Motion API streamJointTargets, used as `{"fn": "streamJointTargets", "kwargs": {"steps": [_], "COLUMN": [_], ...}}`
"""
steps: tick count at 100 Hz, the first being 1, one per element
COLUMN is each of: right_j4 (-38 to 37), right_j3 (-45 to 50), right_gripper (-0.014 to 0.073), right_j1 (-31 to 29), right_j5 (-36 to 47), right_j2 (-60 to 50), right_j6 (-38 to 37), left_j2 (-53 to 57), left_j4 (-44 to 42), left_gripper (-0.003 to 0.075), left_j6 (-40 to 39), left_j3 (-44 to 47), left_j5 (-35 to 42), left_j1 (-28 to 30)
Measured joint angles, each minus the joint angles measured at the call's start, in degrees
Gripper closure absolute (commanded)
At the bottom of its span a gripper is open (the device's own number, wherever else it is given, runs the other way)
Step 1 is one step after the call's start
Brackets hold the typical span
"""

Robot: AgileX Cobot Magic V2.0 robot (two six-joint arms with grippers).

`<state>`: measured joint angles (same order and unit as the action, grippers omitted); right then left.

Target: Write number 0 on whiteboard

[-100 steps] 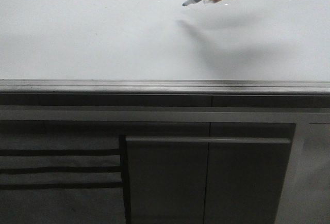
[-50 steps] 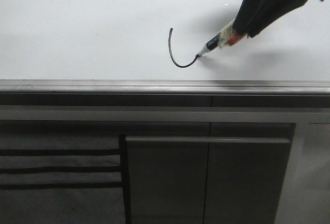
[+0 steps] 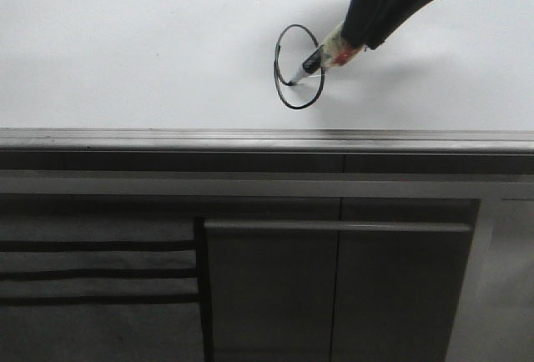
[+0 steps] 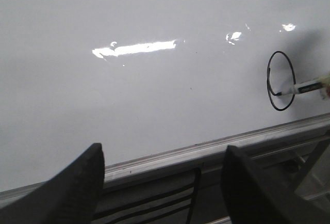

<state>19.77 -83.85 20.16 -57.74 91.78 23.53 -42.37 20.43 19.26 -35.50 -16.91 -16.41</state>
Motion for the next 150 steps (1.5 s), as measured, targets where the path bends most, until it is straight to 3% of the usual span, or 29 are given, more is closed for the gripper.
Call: {"fn": "streamJointTargets", "kwargs": {"steps": [28,57,75,93,114,121,150], "right_j4": [4.7,5.6,5.8,6.0,6.1,6.1,6.1], "right_j3": [2.2,14.6,16.0,16.0,16.0,16.0,16.0], "right_gripper": [0.062,0.062,0.062,0.062,0.062,0.062,0.0615], "right_j1": [2.4,3.1,5.8,9.8,11.9,11.9,11.9], "right_j5": [-1.9,-5.1,-5.8,-4.3,-1.5,-1.4,-2.3], "right_j2": [-16.9,-22.9,-22.9,-22.9,-22.9,-22.9,-22.9], "right_j6": [10.0,20.2,23.9,34.2,43.3,44.2,44.7], "left_j2": [-2.0,-14.7,-24.0,-32.8,-38.3,-38.8,-38.9], "left_j4": [-1.1,-1.4,-1.4,-1.2,-0.8,-0.8,-0.8], "left_gripper": [0.0283,0.0283,0.0282,0.0279,0.0282,0.0311,0.0573], "left_j6": [6.5,19.6,24.2,26.7,28.9,29.0,29.4], "left_j3": [-4.0,-15.3,-21.8,-29.8,-34.7,-34.9,-35.1], "left_j5": [-4.9,-17.4,-23.1,-29.6,-30.3,-30.2,-30.2], "left_j1": [-3.1,-20.1,-28.3,-30.0,-30.3,-30.3,-30.3]}}
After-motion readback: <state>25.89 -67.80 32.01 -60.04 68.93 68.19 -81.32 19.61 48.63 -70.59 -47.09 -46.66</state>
